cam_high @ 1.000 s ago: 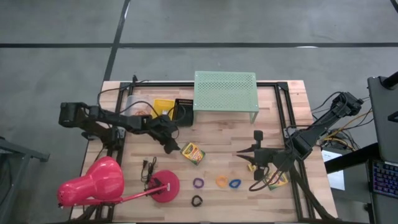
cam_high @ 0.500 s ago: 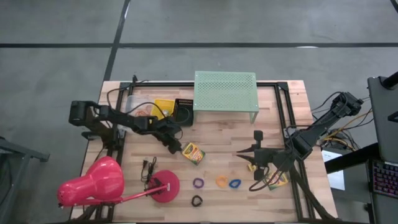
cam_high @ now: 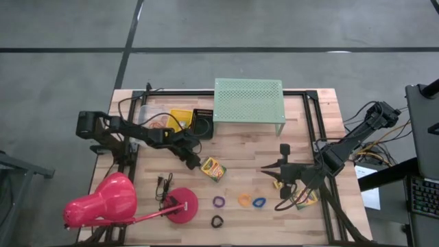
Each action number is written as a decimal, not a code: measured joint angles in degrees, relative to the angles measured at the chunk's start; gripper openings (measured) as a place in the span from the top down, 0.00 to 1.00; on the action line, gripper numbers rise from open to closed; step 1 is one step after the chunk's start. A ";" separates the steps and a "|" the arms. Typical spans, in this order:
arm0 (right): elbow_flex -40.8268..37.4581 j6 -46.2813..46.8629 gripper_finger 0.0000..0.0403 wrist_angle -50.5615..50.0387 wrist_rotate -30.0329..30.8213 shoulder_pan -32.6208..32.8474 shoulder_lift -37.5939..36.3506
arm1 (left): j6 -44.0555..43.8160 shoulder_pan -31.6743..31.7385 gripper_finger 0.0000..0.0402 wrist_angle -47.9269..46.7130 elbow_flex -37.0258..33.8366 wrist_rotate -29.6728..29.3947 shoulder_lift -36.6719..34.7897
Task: Pick & Place Office Desk Supplies
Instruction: Put the crayon into the yellow bin
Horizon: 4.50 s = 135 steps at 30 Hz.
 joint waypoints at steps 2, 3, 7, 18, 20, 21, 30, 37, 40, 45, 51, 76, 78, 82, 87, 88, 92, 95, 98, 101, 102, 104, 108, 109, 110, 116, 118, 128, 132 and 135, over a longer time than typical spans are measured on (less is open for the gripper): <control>0.00 0.00 0.88 0.00 0.00 -0.01 0.00 | -0.02 -0.32 0.53 0.21 0.00 -0.17 0.00; 0.00 0.00 0.88 0.00 0.00 -0.01 0.00 | -0.04 -0.48 0.53 0.25 0.00 -0.24 0.00; 0.00 0.00 0.88 0.00 0.00 -0.01 -0.01 | -0.20 -1.11 0.53 0.24 0.34 -0.66 0.05; 0.00 0.00 0.88 0.00 0.00 0.00 0.00 | -0.60 -1.71 0.54 1.06 4.61 1.77 6.97; 0.00 0.00 0.88 0.00 0.00 0.00 -0.02 | -0.57 -1.71 0.54 1.16 5.22 1.82 7.62; 0.00 0.00 0.88 0.00 0.00 -0.01 0.00 | -0.57 -1.71 0.55 1.08 5.31 1.80 7.69; 0.00 0.00 0.88 0.00 0.00 -0.02 -0.02 | -0.98 -1.74 0.57 -0.04 5.83 1.03 7.48; 0.00 0.00 0.88 0.00 0.00 -0.01 -0.01 | -0.75 -0.84 0.57 -2.33 5.45 0.68 4.87; 0.00 0.00 0.88 0.00 -0.02 -0.02 0.00 | -0.59 -0.85 0.57 -2.60 5.46 0.52 4.81; 0.00 -0.01 0.88 0.00 -0.01 -0.01 0.00 | -0.61 -0.83 0.57 -2.83 5.50 0.56 4.76; 0.00 -0.01 0.88 0.00 0.00 -0.02 -0.01 | -0.47 -1.46 0.57 -2.81 5.51 0.24 4.71; 0.00 0.00 0.88 0.00 -0.01 -0.02 0.00 | 9.99 -5.71 0.58 3.14 5.83 -10.30 8.49; 0.00 0.00 0.88 0.00 -0.01 -0.02 -0.01 | 10.46 -5.72 0.58 4.32 5.86 -10.27 9.41; 0.00 0.00 0.88 0.00 0.00 0.00 0.00 | 10.95 -5.71 0.58 5.77 5.85 -10.31 9.93; 0.00 0.00 0.88 0.00 0.00 -0.02 -0.01 | 11.05 -5.71 0.59 5.72 5.84 -10.30 9.97; 0.00 0.00 0.88 0.00 0.00 -0.01 -0.01 | 11.06 -5.71 0.59 5.66 5.84 -10.33 9.97; 0.00 0.00 0.88 0.00 0.00 -0.02 -0.01 | 11.30 -5.73 0.63 5.44 5.81 -10.48 9.97; 0.00 0.00 0.88 0.00 0.00 0.00 -0.02 | 11.47 -5.79 0.68 5.24 5.79 -10.30 9.97; 0.00 0.00 0.88 0.00 0.00 -0.02 0.00 | 11.45 -5.79 0.71 5.05 5.79 -9.35 9.97; 0.00 0.00 0.88 0.00 0.00 0.00 -0.02 | 11.20 -5.79 0.74 4.93 5.79 -9.07 9.99; 0.00 0.00 0.88 0.00 0.00 -0.02 -0.02 | 10.85 -5.79 0.75 4.93 5.79 -8.70 10.01; 0.00 0.00 0.88 0.00 0.00 -0.02 0.00 | 10.56 -5.79 0.77 4.93 5.79 -7.88 10.03; 0.00 0.00 0.88 0.00 0.00 -0.01 0.00 | 10.38 -6.33 0.78 4.95 5.79 -6.99 10.08; 0.00 0.00 0.88 0.00 0.00 -0.02 0.00 | 10.35 -6.47 0.79 4.96 5.79 -6.80 10.08; 0.00 0.00 0.88 0.00 0.00 -0.02 0.00 | 10.23 -6.57 0.79 4.97 5.79 -6.50 10.08; 0.00 0.00 0.88 0.00 0.00 -0.01 -0.01 | 9.75 -6.69 0.79 4.88 5.85 -5.56 10.05; 0.00 0.00 0.88 0.00 0.00 -0.02 -0.02 | 9.74 -6.79 0.79 4.74 5.99 -5.35 10.05; 0.00 0.00 0.88 0.00 0.00 0.00 0.00 | 8.66 -7.62 0.79 4.48 5.99 -2.01 10.08; 0.00 0.00 0.88 0.00 0.00 -0.02 0.00 | 8.66 -7.68 0.79 4.31 5.99 -1.16 10.10; 0.00 0.00 0.88 0.00 0.00 -0.02 0.00 | 8.66 -7.72 0.80 4.29 5.97 -1.15 10.12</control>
